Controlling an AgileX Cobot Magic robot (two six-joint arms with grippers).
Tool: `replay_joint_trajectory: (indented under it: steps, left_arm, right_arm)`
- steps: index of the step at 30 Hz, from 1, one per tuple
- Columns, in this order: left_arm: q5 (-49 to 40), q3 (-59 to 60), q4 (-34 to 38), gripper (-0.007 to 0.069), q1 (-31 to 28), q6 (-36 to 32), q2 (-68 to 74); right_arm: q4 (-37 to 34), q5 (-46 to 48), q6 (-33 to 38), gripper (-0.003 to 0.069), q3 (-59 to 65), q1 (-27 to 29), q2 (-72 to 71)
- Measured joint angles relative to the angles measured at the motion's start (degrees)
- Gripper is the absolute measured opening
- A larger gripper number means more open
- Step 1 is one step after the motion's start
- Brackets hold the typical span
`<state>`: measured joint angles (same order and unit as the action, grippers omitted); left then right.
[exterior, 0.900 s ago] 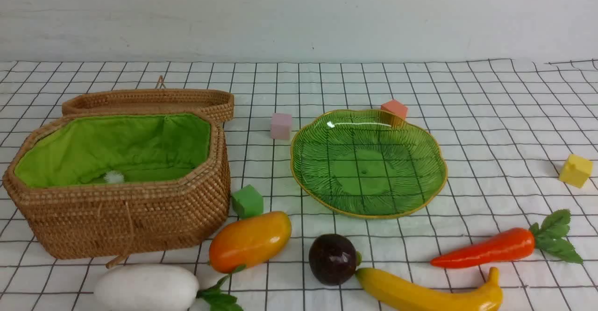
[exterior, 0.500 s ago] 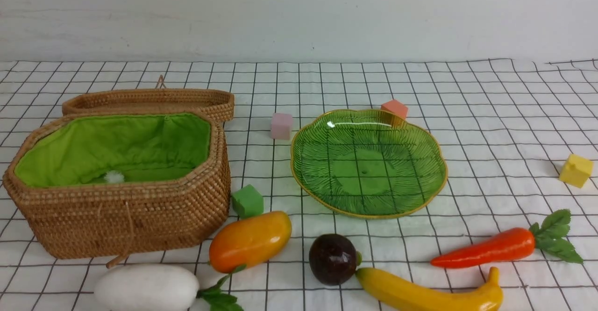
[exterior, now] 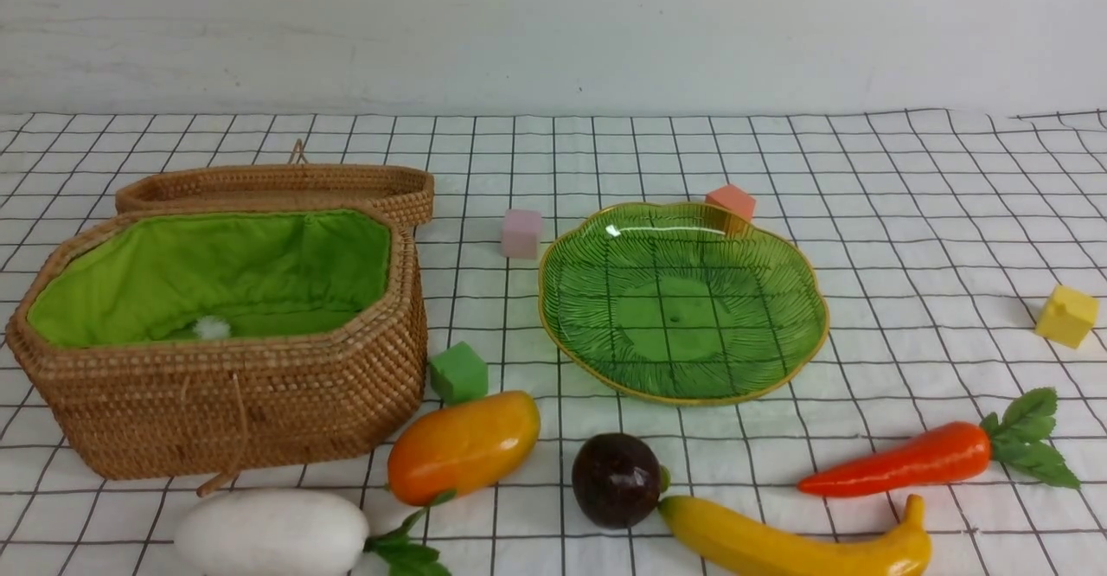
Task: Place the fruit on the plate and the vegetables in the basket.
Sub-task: Take a daikon with your left arm and place it on the basket on the left.
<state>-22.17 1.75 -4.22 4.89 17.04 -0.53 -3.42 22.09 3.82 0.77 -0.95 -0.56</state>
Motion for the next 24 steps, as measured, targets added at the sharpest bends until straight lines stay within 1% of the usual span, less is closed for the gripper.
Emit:
replay_joint_trajectory:
  steps: [5, 8, 11, 12, 14, 15, 16, 17, 18, 20, 22, 23, 24]
  left_arm:
    - [0.0, 0.0, -0.1, 0.0239, 0.0, 0.0, 0.0]
    - [2.0, 0.0, -1.48, 0.0239, 0.0, 0.0, 0.0]
    - [12.6, 0.0, -0.67, 0.0239, 0.0, 2.56, 0.0]
    - [17.74, 0.0, 0.59, 0.0239, 0.0, 4.8, 0.0]
    - [23.19, 0.0, 1.88, 0.0239, 0.0, 7.54, 0.0]
    - [31.54, 0.0, 3.06, 0.0239, 0.0, 9.8, 0.0]
    - [35.8, 0.0, 3.32, 0.0239, 0.0, 10.58, 0.0]
    - [36.56, 0.0, 3.38, 0.0239, 0.0, 10.85, 0.0]
    - [40.17, -0.21, 3.5, 0.0239, 0.0, 11.81, 0.0]
    - [40.11, -2.05, 3.67, 0.0239, 0.0, 13.4, 0.0]
    - [34.91, -9.29, 3.6, 0.0239, 0.0, 15.68, 0.92]
    - [34.31, -10.03, 3.53, 0.0239, 0.0, 15.68, 1.38]
    - [27.58, -17.26, 2.99, 0.0239, 0.0, 15.89, 3.91]
  right_arm:
    - [0.0, 0.0, 0.0, 0.0243, 0.0, 0.0, 0.0]
    - [0.0, 0.0, 0.0, 0.0243, 0.0, 0.0, 0.0]
    - [0.0, 0.0, 0.0, 0.0243, 0.0, 0.0, 0.0]
    - [0.0, 0.0, 0.0, 0.0243, 0.0, 0.0, 0.0]
    - [0.0, 0.0, 0.0, 0.0243, 0.0, 0.0, 0.0]
    - [0.0, 0.0, 0.0, 0.0243, 0.0, 0.0, 0.0]
    - [0.0, 0.0, 0.0, 0.0243, 0.0, 0.0, 0.0]
    - [0.0, 0.0, 0.0, 0.0243, 0.0, 0.0, 0.0]
    - [-0.04, 0.0, 0.0, 0.0243, 0.0, 0.0, 0.0]
    - [-0.04, 0.0, 0.0, 0.0243, 0.0, 0.0, 0.0]
    - [-0.04, 0.0, 0.0, 0.0243, 0.0, 0.0, 0.0]
    - [-0.04, 0.0, 0.0, 0.0243, 0.0, 0.0, 0.0]
    - [-0.04, 0.0, 0.0, 0.0243, 0.0, 0.0, 0.0]
